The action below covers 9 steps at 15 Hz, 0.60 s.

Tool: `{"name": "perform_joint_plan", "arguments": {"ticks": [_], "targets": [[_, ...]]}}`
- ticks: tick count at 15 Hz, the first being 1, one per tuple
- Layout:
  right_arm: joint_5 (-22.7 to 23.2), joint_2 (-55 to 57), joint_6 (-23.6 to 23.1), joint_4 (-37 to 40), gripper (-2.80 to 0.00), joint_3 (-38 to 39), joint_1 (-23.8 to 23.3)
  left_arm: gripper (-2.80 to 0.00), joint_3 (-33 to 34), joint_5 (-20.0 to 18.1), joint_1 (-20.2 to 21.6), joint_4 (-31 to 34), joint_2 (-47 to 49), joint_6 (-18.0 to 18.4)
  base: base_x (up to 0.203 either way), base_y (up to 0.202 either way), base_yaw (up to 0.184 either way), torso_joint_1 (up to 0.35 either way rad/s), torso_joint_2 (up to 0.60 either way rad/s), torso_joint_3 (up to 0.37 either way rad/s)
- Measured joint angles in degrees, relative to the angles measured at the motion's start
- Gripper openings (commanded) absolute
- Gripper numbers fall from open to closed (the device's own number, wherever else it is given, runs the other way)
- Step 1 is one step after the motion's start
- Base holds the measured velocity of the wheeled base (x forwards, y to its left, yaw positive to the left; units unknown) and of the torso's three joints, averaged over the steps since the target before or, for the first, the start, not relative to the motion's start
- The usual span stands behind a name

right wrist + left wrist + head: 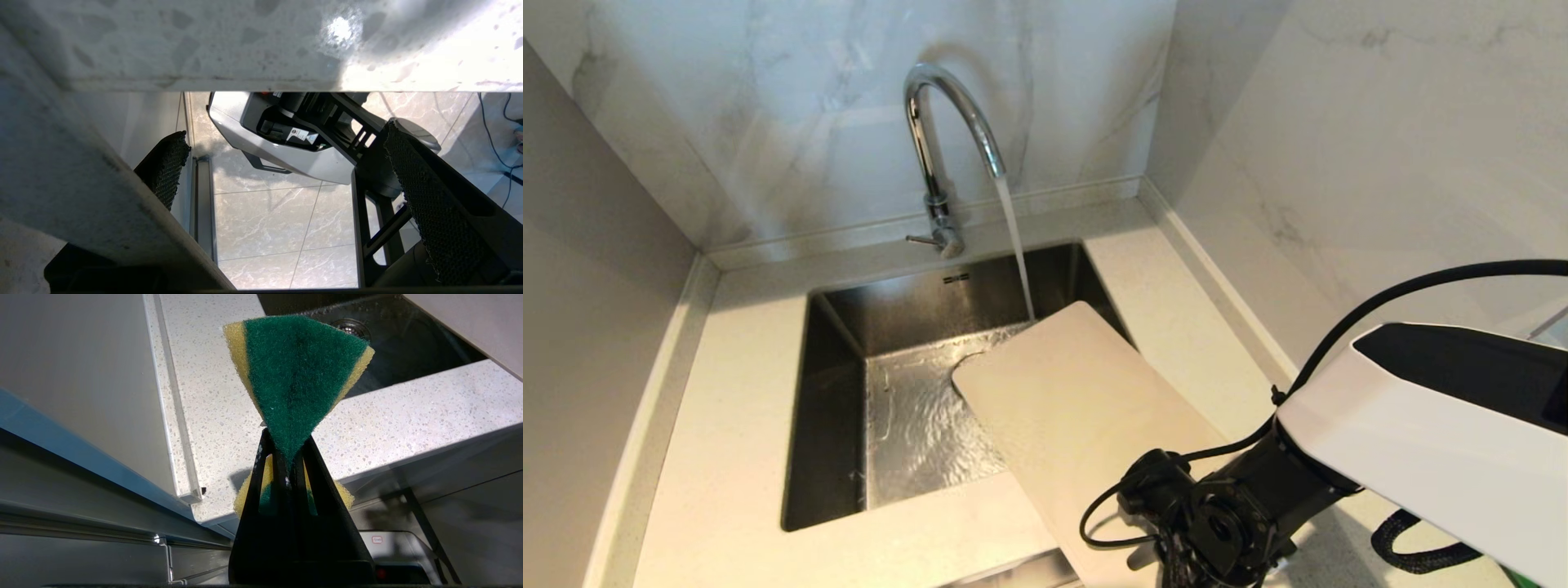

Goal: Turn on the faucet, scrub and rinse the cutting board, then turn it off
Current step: Pick up the cutting board

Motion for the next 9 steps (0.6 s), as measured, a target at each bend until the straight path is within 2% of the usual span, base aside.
{"name": "perform_joint_plan", "arguments": {"ticks": [6, 7, 9], "targets": [[-0.7, -0.12, -1.15, 0.05, 0.0, 0.22, -0.22, -2.8, 0.05, -0.01, 0.0, -0.01, 0.0, 0.04, 0.0, 0.0, 0.0, 0.0, 0.0, 0.0], [-0.74, -0.19, -2.4, 0.16, -2.8, 0.44, -0.22, -2.8, 0.02, -0.04, 0.0, -0.02, 0.0, 0.02, 0.0, 0.0, 0.0, 0.0, 0.0, 0.0], [-0.72, -0.29, -3.19, 0.16, -2.8, 0.89, -0.22, -2.8, 0.0, 0.0, 0.0, 0.0, 0.0, 0.02, 0.0, 0.0, 0.0, 0.0, 0.0, 0.0]]}}
